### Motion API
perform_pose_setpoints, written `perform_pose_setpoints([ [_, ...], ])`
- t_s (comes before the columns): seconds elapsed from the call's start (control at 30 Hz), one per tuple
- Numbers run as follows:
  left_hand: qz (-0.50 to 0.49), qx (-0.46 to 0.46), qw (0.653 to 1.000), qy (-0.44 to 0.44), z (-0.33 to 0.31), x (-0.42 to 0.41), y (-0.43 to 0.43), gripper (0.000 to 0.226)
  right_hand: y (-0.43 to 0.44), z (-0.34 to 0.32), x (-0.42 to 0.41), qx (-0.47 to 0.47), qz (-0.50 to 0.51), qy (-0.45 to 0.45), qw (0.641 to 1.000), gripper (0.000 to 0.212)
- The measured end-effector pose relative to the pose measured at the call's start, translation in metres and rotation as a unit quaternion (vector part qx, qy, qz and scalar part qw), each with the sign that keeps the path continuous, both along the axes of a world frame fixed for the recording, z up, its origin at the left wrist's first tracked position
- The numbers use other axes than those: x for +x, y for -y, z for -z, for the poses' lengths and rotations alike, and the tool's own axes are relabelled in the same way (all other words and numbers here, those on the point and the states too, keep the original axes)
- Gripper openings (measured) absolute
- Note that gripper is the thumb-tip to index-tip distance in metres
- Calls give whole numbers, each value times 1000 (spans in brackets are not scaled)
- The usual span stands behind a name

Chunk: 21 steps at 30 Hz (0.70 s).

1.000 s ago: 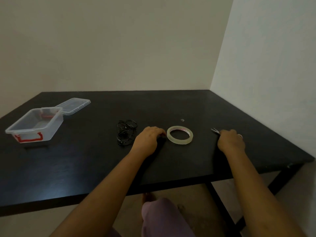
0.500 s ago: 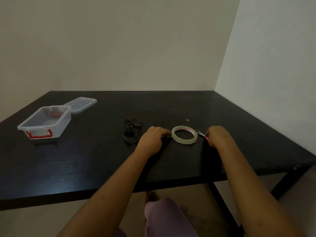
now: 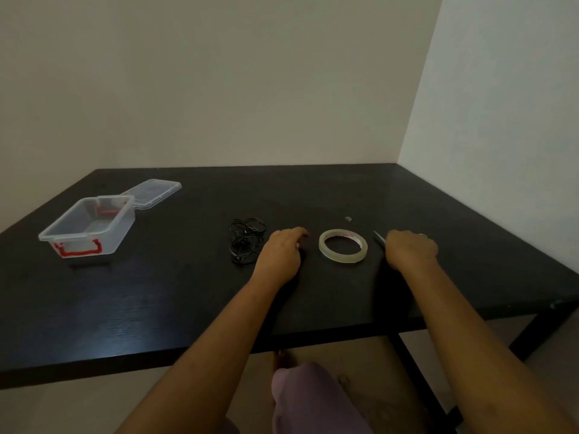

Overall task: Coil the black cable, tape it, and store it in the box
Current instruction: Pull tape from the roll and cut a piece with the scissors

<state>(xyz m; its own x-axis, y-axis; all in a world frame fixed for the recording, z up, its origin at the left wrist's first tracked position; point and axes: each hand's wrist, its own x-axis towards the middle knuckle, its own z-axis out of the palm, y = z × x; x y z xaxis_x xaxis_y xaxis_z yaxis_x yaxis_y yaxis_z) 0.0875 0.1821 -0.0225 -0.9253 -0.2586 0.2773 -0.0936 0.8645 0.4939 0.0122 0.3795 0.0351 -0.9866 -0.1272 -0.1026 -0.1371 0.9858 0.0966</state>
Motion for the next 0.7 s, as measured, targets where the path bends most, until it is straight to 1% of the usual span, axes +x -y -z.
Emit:
perform_pose_setpoints([
  [0.1, -19, 14, 1000, -16, 1, 0, 1, 36, 0, -2, 1, -94, -15, 3, 995, 36],
  [0.2, -27, 22, 999, -16, 1, 0, 2, 34, 7, -10, 1, -199, -108, 79, 971, 33],
  [0.27, -27, 20, 999, -14, 1, 0, 2, 33, 14, -18, 6, -222, -159, 120, 954, 31],
  [0.33, -26, 14, 999, -18, 1, 1, 2, 32, 21, -26, 8, -166, -193, 134, 958, 37],
  [0.4, -25, 0, 999, -21, 1, 2, 2, 32, 27, -31, 7, -73, -213, 120, 967, 48],
  [0.43, -25, -5, 999, -24, 1, 2, 2, 33, 29, -34, 7, -43, -218, 107, 969, 51],
  [0.7, -14, -7, 999, -47, -1, 2, 1, 32, 59, -48, 8, 27, -249, 32, 968, 52],
])
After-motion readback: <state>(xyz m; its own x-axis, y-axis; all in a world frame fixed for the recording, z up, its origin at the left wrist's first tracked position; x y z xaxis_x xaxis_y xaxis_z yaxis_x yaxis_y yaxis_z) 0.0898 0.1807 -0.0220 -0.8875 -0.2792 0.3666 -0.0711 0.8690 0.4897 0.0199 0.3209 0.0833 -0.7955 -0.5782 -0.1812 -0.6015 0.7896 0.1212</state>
